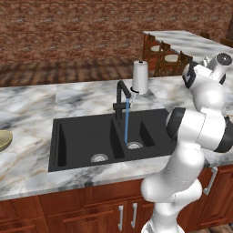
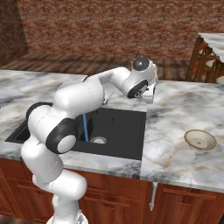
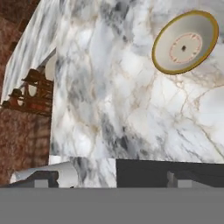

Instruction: Rinse each bowl for a few seconds and place them down in the sink or on the counter.

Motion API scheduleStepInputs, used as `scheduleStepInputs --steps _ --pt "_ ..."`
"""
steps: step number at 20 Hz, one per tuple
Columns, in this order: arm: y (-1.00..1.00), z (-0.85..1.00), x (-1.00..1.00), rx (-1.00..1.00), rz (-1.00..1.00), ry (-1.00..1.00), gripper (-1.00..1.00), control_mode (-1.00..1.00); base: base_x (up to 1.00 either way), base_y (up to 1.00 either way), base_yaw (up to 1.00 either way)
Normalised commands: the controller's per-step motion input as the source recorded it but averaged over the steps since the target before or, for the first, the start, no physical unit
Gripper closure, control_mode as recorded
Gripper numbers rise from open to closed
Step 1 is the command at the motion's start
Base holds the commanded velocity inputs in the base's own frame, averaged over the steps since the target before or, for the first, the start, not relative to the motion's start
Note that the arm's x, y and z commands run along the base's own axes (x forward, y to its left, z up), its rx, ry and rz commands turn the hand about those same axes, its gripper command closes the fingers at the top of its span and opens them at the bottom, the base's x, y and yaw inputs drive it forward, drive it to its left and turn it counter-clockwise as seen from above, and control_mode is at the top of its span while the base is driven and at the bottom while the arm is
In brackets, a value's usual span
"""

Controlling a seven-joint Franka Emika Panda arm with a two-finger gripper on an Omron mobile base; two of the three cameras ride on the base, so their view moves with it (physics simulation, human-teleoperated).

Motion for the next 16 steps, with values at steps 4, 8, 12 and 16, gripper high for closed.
scheduleStepInputs --steps 4,8,12,16 --pt "0.00 -0.19 -0.54 0.06 -0.37 0.00 -1.00 -1.00 0.00 0.00 0.00" --pt "-0.05 -0.21 -0.40 0.03 -0.35 0.00 -1.00 -1.00 0.00 0.00 0.00" --pt "-0.11 -0.25 -0.27 0.04 -0.34 0.01 -1.00 -1.00 0.00 0.00 0.00" --pt "-0.08 -0.25 -0.20 0.04 -0.33 0.00 -1.00 -1.00 0.00 0.00 0.00"
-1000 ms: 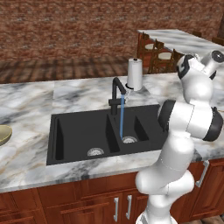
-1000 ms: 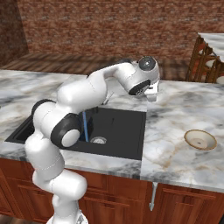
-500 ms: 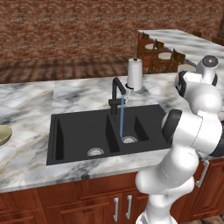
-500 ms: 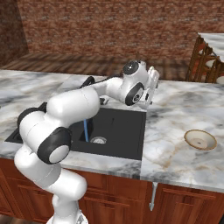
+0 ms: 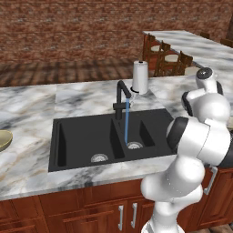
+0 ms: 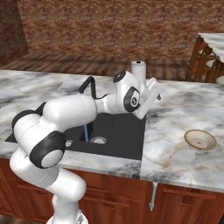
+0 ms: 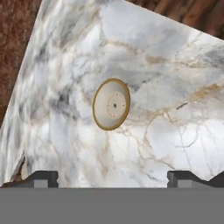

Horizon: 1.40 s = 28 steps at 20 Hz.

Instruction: Rinse each bowl for a few seconds and place them down in the sink or on the counter.

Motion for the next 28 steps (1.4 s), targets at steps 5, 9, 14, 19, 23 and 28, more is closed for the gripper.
scheduleStepInputs --steps 5,9,14,19,23,28 --pt "-0.13 -0.14 -0.02 0.03 -0.21 0.00 -1.00 -1.00 0.00 0.00 0.00" --pt "-0.22 -0.07 0.00 0.01 -0.12 0.00 -1.00 -1.00 0.00 0.00 0.00" --pt "-0.28 -0.05 0.00 0.01 -0.04 0.02 -1.00 -1.00 0.00 0.00 0.00" --pt "-0.14 -0.16 0.00 0.04 -0.01 0.06 -1.00 -1.00 0.00 0.00 0.00" --pt "-0.03 -0.25 0.00 0.05 0.00 0.07 -1.00 -1.00 0.00 0.00 0.00" --pt "0.00 -0.29 0.00 0.05 0.00 0.06 -1.00 -1.00 0.00 0.00 0.00"
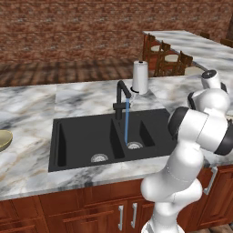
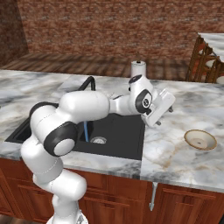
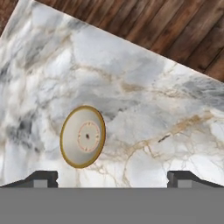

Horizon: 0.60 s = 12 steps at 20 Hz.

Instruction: Rinse each bowl for a few seconds and place them down in the sink or on the counter.

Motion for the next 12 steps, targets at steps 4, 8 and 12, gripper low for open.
scheduleStepInputs --steps 4,8,12 --pt "-0.03 -0.27 0.00 0.03 0.00 0.03 -1.00 -1.00 0.00 0.00 0.00" --pt "-0.08 -0.28 0.00 0.03 0.00 0.01 -1.00 -1.00 0.00 0.00 0.00" --pt "-0.09 -0.26 0.00 0.01 0.00 0.00 -1.00 -1.00 0.00 0.00 0.00"
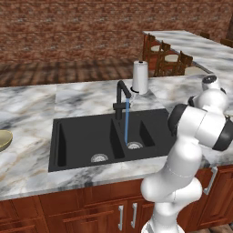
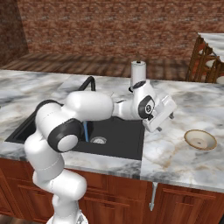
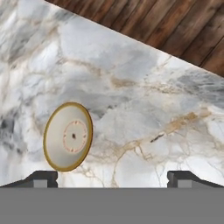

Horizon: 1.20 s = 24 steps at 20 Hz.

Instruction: Rinse each bowl for a few seconds and place them down in the sink or on the counter.

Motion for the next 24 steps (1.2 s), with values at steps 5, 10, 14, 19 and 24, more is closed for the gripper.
scheduleStepInputs --steps 5,10,14,19,24 --pt "-0.11 -0.19 0.00 0.00 0.00 0.00 -1.00 -1.00 0.00 0.00 0.00" --pt "-0.12 -0.16 0.00 0.00 0.00 0.00 -1.00 -1.00 0.00 0.00 0.00" --pt "-0.13 -0.15 0.00 0.00 0.00 0.00 -1.00 -1.00 0.00 0.00 0.00" --pt "-0.12 -0.14 0.02 0.00 0.00 0.00 -1.00 -1.00 0.00 0.00 0.00" --pt "-0.10 -0.09 0.05 0.00 0.00 0.00 -1.00 -1.00 0.00 0.00 0.00"
